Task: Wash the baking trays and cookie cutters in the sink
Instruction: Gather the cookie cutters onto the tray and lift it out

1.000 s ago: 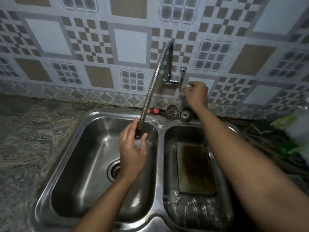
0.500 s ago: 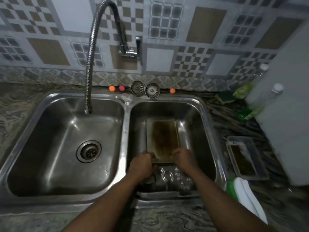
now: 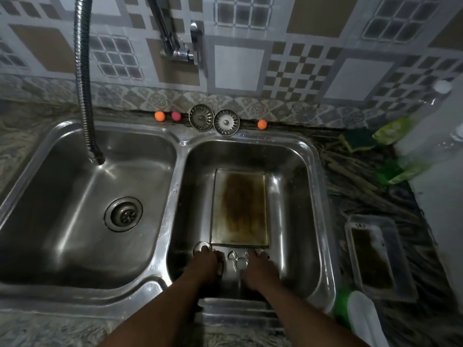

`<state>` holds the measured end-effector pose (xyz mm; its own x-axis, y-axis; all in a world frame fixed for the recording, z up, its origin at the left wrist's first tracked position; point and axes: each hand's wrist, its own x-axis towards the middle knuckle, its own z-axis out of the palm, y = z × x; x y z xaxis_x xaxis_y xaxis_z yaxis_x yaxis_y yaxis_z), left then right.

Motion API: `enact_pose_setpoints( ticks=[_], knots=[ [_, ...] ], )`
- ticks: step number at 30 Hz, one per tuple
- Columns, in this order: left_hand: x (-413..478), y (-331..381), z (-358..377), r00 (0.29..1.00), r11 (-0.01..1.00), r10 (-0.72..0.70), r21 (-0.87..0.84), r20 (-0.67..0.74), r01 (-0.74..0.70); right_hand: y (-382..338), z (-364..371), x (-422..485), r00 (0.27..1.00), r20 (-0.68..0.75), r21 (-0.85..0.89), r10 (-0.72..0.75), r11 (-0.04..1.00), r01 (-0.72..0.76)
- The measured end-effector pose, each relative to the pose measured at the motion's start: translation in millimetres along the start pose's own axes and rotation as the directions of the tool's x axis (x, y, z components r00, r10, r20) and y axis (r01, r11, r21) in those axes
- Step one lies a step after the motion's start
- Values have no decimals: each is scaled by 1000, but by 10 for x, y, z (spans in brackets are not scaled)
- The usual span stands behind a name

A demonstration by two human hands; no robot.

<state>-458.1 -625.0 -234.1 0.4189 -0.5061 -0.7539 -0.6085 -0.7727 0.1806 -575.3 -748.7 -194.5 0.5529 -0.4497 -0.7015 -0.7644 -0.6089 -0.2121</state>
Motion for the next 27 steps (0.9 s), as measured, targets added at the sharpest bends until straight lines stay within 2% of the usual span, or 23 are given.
enact_pose_setpoints(
  ticks=[4,8,13,19,24,27],
  knots=[
    [-166,87,-146,1000,1000,6,17,4,-6,-63,4,49,999,-32,-65,-16,998,14],
    [-217,170,-227,998,999,48,-10,-38,-48,-135,-38,68,1000,-15,-49,17,999,-18],
    [-153,153,-215,997,997,73,-10,-4,-73,-135,-52,41,1000,-27,-77,0,997,-2],
    [-231,59,-277,997,990,69,-123,13,-67,-46,-159,-51,999,23,-70,-26,997,28],
    [-342,52,-435,999,985,43,-166,-7,-44,-2,-236,-116,996,55,0,-65,998,65],
    [-337,36,-431,998,986,61,-154,-27,-64,-15,-245,-132,988,113,-24,-103,994,106]
  ],
)
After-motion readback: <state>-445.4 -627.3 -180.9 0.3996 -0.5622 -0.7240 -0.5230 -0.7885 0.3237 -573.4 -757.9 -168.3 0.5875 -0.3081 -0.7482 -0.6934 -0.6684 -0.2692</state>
